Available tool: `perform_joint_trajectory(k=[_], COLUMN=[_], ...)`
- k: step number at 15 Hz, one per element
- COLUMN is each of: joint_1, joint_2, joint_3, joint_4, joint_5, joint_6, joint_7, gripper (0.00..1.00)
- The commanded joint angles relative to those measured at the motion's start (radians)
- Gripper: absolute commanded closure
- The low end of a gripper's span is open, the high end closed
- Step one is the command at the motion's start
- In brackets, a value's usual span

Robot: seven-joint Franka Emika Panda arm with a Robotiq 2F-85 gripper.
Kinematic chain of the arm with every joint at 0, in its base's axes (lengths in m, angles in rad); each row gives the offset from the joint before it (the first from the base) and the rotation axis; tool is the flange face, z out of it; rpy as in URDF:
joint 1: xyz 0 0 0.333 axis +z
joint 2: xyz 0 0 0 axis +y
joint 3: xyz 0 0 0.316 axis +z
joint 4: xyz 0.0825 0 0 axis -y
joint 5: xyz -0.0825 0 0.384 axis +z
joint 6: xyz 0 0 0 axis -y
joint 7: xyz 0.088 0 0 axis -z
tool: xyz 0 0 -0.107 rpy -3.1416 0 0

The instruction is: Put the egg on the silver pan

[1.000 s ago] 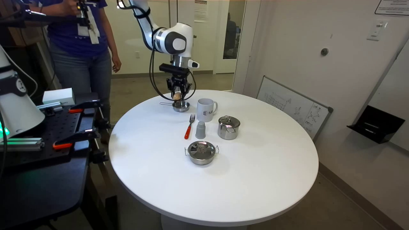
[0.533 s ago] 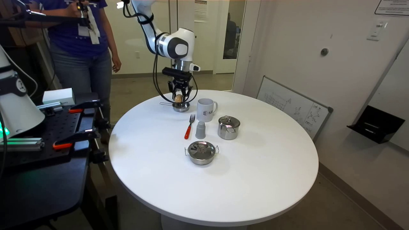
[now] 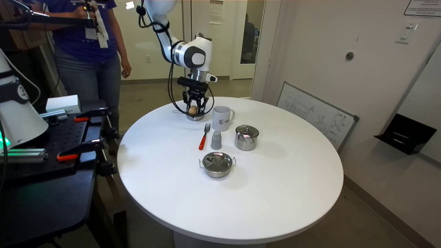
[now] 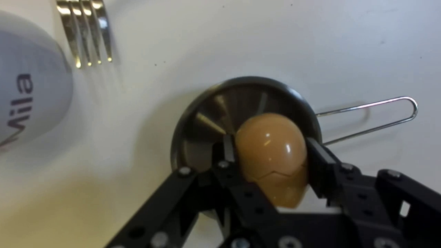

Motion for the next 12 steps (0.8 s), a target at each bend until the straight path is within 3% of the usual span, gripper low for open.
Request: perform_joint_trajectory(k=[1,8,10,12], joint_1=[0.010,0.021,0.020,0.019], joint_2=[0.051,0.089,0.091,0.091], joint_3=[0.003,-0.004,-0.005,-0.008], joint_4=[0.084,0.146,0.158,0.164], joint_5=[0.011,0.011,0.013,0.012], joint_6=[-0.060,-0.120,-0.133,-0.135], joint_7=[-0.011,-0.001,0.003,0.006], gripper=[0.76,0.76,0.25,0.19])
